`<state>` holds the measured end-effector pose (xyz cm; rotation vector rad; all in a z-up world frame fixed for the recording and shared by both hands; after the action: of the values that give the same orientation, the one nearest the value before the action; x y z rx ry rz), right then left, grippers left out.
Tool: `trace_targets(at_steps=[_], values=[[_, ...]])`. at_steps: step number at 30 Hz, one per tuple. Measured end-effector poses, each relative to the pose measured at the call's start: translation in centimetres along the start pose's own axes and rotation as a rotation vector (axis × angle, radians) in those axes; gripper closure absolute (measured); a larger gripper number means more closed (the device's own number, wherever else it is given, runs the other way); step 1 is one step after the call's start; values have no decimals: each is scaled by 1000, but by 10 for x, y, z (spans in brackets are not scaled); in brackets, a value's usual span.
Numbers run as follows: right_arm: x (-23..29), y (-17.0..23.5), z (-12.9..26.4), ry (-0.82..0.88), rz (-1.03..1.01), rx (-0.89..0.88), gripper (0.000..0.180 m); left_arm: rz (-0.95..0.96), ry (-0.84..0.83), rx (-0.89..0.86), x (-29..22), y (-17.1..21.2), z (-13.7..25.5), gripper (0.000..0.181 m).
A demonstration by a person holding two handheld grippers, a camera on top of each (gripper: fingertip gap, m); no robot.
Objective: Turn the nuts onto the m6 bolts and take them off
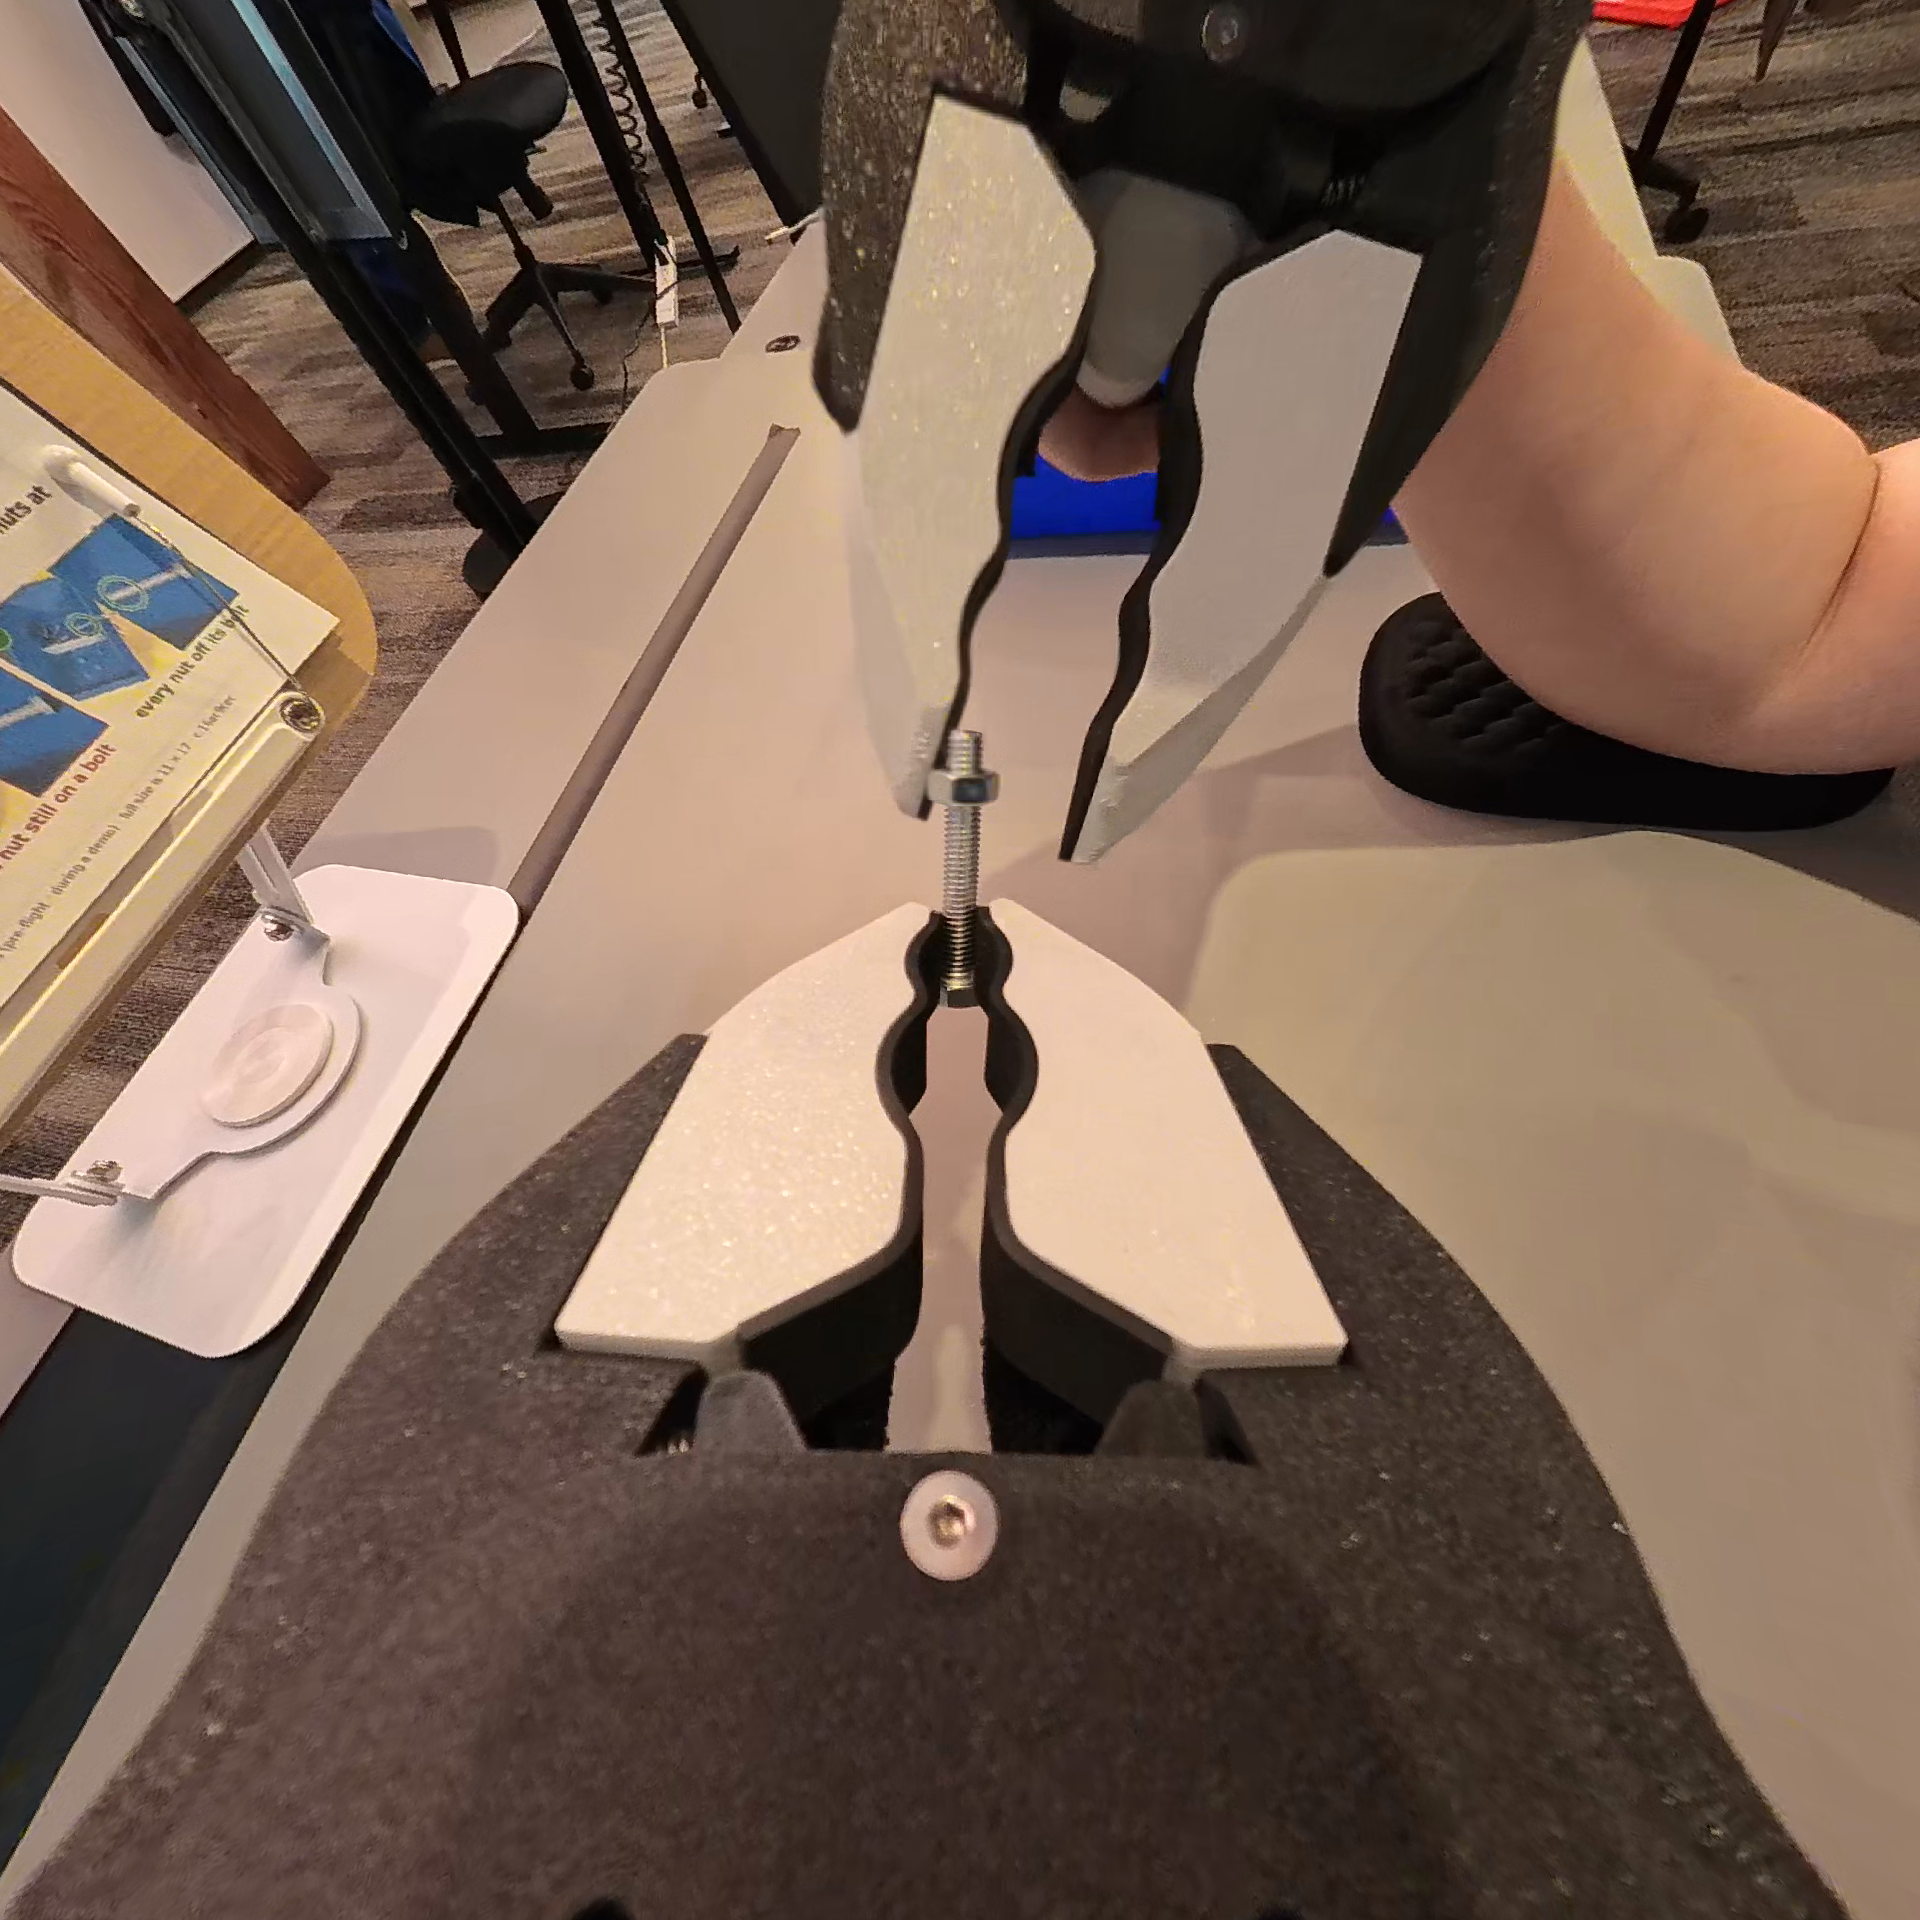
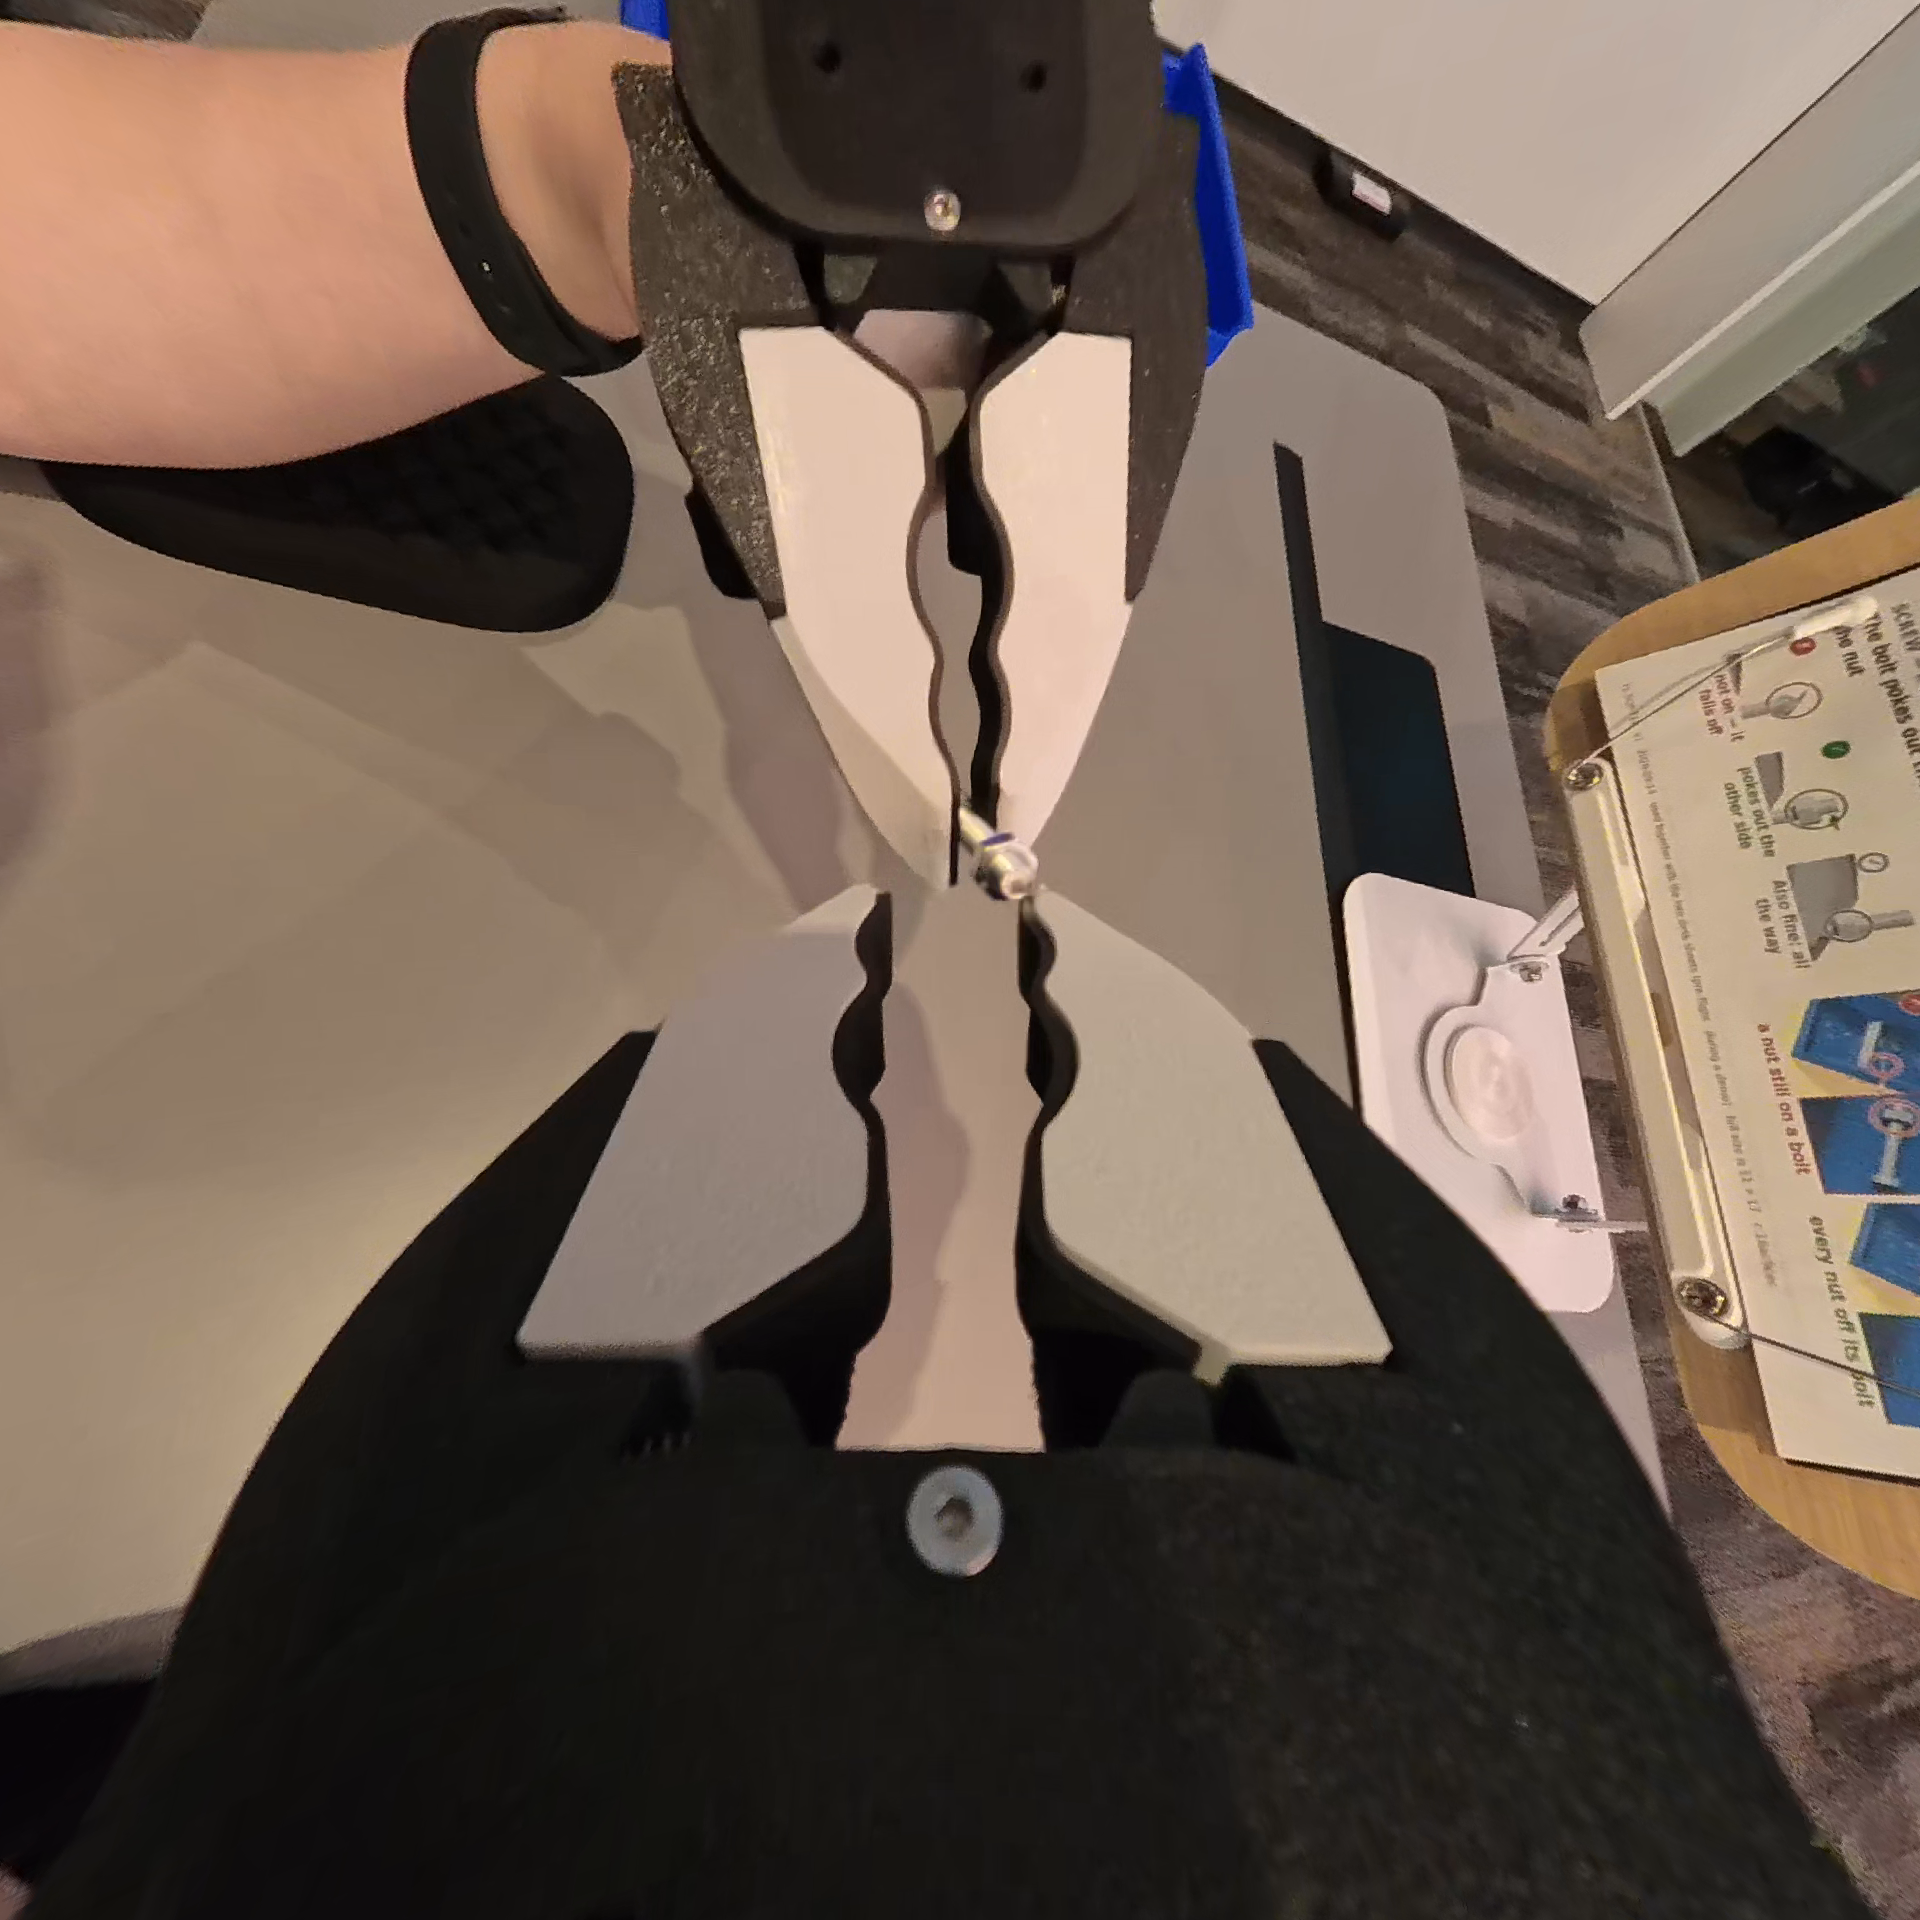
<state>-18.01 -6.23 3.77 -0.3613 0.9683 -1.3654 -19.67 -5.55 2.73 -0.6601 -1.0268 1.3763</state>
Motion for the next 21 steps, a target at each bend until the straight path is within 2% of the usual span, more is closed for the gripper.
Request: trace_targets(at_steps=[2,10,15,21], values=[[0,-1,1,-2,-3,-8,160,2,0,-3,0,0,0,176],[-1,-4,-2,12,12,-18,151,-2,-4,-2,0,0,0,176],[0,1,0,-3,-3,0,159,2,-8,-8,2,-1,2,176],[-1,-7,-3,20,27,-32,150,-1,-5,-3,1,0,0,176]])
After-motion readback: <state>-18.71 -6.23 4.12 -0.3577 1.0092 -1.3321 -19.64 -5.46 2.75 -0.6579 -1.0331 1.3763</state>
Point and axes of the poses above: each gripper's, where its closed fingertips meet, z back along the fingers, y out of its underside, x = y × z across the jaws, the point moved 1 cm from there along z, back along the fingers
